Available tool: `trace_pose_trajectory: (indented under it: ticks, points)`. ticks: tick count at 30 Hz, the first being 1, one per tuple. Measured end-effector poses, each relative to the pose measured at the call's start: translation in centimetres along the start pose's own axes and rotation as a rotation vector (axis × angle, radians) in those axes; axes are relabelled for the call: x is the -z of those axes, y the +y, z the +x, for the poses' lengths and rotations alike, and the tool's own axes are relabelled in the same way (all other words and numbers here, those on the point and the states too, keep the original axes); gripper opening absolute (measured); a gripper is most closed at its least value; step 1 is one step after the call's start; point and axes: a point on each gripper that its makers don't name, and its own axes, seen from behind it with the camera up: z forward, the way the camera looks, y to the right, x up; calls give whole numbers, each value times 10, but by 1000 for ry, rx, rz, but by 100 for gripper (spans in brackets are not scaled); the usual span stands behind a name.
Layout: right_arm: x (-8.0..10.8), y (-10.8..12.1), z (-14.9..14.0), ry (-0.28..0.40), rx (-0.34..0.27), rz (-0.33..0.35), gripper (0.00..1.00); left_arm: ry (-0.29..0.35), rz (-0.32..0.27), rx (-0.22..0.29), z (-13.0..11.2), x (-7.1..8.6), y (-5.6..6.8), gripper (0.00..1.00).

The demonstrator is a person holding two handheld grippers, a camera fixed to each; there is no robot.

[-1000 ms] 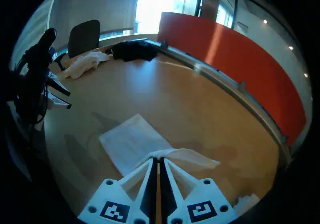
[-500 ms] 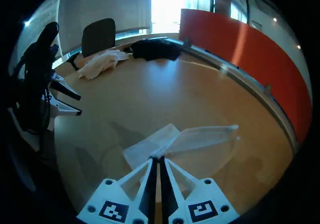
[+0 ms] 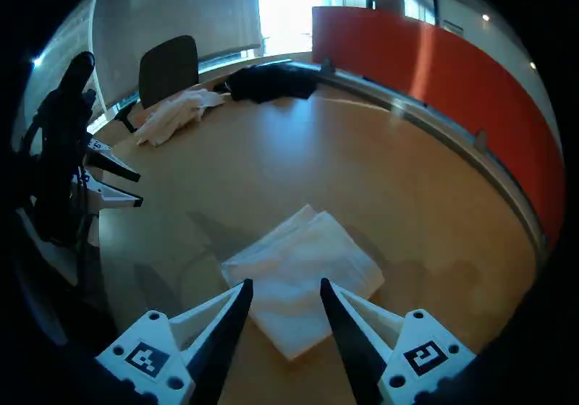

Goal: Fold towel

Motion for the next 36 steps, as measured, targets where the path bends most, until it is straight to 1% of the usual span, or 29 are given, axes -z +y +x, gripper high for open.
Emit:
trace_pose_trajectory:
  ticks: [8, 27, 31, 36]
  points:
    - [4, 4, -21, -30, -15, -17, 73, 2, -3, -8, 4, -1, 1, 85]
    - [-3, 6, -92, -144, -46, -40, 73, 1, -6, -10, 2, -1, 1, 84]
    - [-4, 7, -101, -156, -46, -44, 73, 2, -7, -8, 2, -1, 1, 84]
    - [-4, 8, -106, -160, -46, -45, 68, 4, -6, -11, 3, -1, 0, 84]
